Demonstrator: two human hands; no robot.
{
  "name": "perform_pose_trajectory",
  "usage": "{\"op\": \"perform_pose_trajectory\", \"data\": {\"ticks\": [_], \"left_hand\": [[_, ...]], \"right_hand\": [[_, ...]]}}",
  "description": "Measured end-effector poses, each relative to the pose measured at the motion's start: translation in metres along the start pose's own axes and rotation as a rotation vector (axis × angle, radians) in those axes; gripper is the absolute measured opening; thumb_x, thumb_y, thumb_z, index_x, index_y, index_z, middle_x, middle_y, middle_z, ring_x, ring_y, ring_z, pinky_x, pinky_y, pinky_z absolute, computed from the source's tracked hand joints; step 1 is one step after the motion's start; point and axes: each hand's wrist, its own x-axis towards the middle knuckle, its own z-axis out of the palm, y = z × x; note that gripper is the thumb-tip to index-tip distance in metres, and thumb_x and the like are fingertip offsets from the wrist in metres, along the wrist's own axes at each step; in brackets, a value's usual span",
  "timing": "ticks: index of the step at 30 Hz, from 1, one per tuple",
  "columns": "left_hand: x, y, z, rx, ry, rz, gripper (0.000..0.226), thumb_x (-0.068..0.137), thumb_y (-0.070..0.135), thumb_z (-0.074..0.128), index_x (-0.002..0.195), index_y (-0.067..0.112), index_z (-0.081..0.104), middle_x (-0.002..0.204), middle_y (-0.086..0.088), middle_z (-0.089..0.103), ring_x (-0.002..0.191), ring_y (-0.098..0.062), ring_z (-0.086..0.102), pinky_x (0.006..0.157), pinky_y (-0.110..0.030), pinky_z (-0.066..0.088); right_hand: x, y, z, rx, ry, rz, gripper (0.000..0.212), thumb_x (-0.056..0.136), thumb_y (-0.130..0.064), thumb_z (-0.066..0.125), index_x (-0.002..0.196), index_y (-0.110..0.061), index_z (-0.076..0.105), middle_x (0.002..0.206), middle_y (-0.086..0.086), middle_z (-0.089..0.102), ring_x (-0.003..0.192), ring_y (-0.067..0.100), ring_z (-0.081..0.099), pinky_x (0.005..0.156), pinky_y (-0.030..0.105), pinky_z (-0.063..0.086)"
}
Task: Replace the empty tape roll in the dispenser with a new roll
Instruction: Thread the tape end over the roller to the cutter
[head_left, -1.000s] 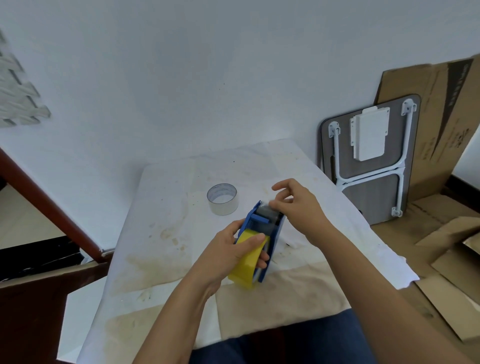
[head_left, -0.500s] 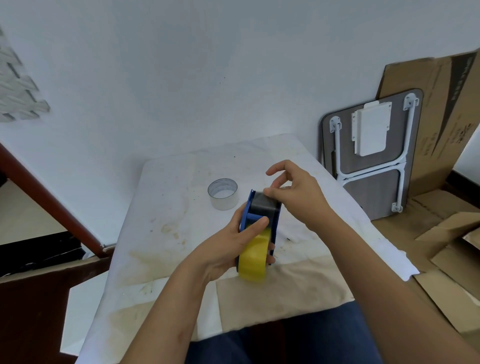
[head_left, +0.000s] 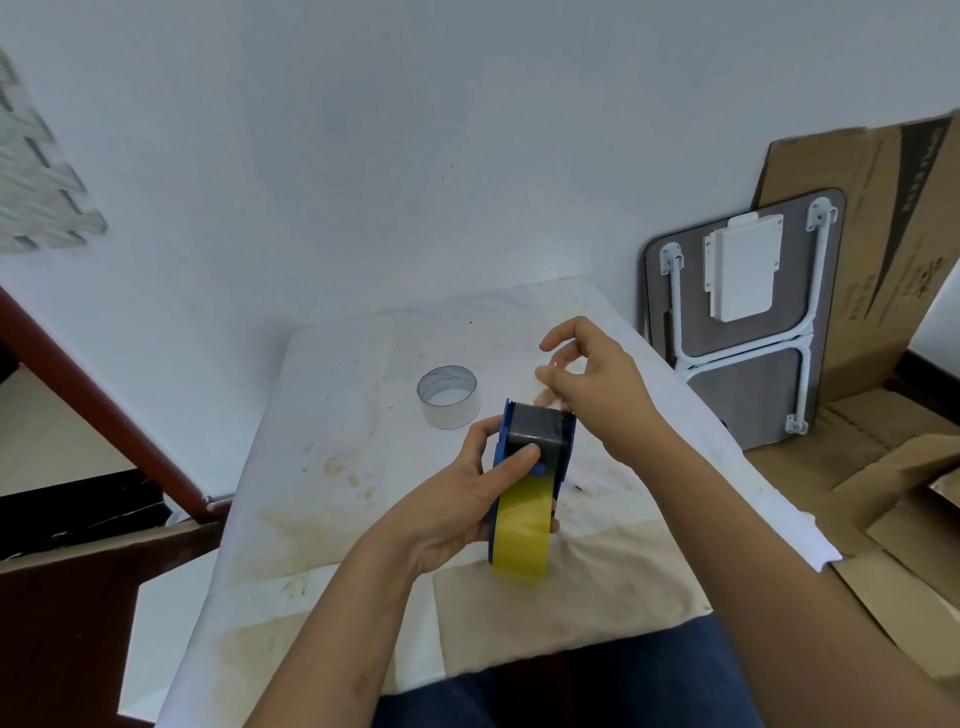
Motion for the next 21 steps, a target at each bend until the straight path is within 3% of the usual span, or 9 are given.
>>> {"op": "perform_pose_trajectory", "data": {"ticks": [6, 9, 13, 21], "left_hand": [[0.0, 0.0, -0.006, 0.027, -0.043, 0.005, 0.056, 0.092, 0.032, 0.071, 0.138, 0.043, 0.04, 0.118, -0.023, 0.072, 0.098, -0.041, 0.071, 0.099, -0.062, 0.051], [0.0, -0.002, -0.008, 0.016, -0.056, 0.01, 0.058, 0.092, 0.029, 0.072, 0.138, 0.043, 0.04, 0.121, -0.024, 0.071, 0.103, -0.042, 0.07, 0.101, -0.064, 0.048], [-0.002, -0.001, -0.011, 0.006, -0.052, 0.034, 0.06, 0.092, 0.024, 0.07, 0.14, 0.041, 0.039, 0.125, -0.02, 0.071, 0.105, -0.041, 0.07, 0.098, -0.059, 0.053], [-0.007, 0.004, -0.013, -0.028, -0.101, 0.103, 0.064, 0.086, 0.024, 0.07, 0.141, 0.04, 0.04, 0.112, -0.012, 0.077, 0.103, -0.038, 0.071, 0.09, -0.054, 0.059]], "right_hand": [[0.004, -0.004, -0.005, 0.037, -0.05, 0.106, 0.025, 0.083, 0.0, 0.058, 0.104, -0.014, 0.06, 0.084, 0.005, 0.064, 0.055, 0.013, 0.07, 0.056, 0.027, 0.045], [0.007, -0.002, -0.008, 0.062, -0.111, 0.176, 0.024, 0.081, 0.0, 0.062, 0.103, -0.01, 0.064, 0.081, 0.007, 0.066, 0.063, 0.014, 0.067, 0.062, 0.028, 0.047], [0.011, 0.002, -0.013, 0.137, -0.192, 0.222, 0.021, 0.081, 0.0, 0.069, 0.097, -0.013, 0.068, 0.085, 0.005, 0.066, 0.075, 0.017, 0.059, 0.071, 0.029, 0.047], [0.007, 0.021, -0.003, 0.422, -0.443, 0.439, 0.011, 0.09, -0.005, 0.061, 0.091, -0.014, 0.067, 0.091, 0.008, 0.064, 0.086, 0.022, 0.057, 0.07, 0.027, 0.051]]}}
